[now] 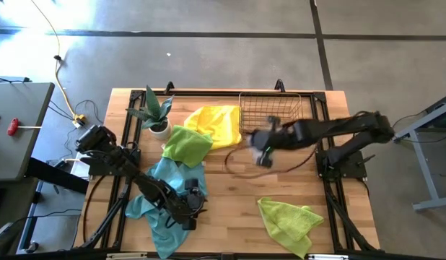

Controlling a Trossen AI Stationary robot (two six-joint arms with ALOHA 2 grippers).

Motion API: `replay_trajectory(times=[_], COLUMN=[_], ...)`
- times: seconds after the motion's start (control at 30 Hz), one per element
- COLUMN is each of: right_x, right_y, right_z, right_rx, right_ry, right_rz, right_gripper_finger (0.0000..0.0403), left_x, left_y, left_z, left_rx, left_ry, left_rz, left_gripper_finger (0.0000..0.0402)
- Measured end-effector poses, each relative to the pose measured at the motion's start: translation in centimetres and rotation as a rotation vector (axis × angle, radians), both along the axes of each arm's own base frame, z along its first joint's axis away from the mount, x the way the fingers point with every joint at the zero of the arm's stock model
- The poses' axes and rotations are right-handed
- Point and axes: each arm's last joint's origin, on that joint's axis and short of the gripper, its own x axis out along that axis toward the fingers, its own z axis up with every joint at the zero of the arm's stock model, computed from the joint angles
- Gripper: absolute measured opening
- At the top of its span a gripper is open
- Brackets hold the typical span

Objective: Fold microfiber towels
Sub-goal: Put the gray microfiber towel into the wire basket

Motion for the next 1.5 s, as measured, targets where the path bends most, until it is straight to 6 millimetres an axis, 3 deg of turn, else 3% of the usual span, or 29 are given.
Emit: replay_trajectory(times=[0.23,0.5,0.67,0.97,1.3,1.5], right_x=[-4.6,-6.5,-6.5,-6.5,-6.9,-6.8], right_y=[-4.6,-9.0,-10.9,-12.9,-13.6,-13.8], right_z=[3.9,4.4,2.6,-2.7,-8.1,-10.6], right_rx=[-0.229,-0.323,-0.331,-0.323,-0.327,-0.274], right_ry=[-0.048,0.027,0.120,0.196,0.264,0.182], right_rz=[-0.106,-0.249,-0.277,-0.323,-0.283,-0.218], right_gripper_finger=[0.0000,0.0000,0.0000,0.0000,0.0000,0.0000], left_x=[1.4,2.7,3.1,3.4,3.6,3.6], left_y=[2.9,6.8,8.8,10.6,11.4,11.6], left_z=[0.0,0.0,0.0,-0.1,-0.1,-0.1], left_rx=[0.036,0.102,0.113,0.132,0.110,0.114], left_ry=[0.001,0.021,0.038,0.066,0.072,0.074], left_rz=[0.068,0.132,0.148,0.117,0.120,0.121], left_gripper_finger=[0.0149,0.0149,0.0149,0.0149,0.0149,0.0149])
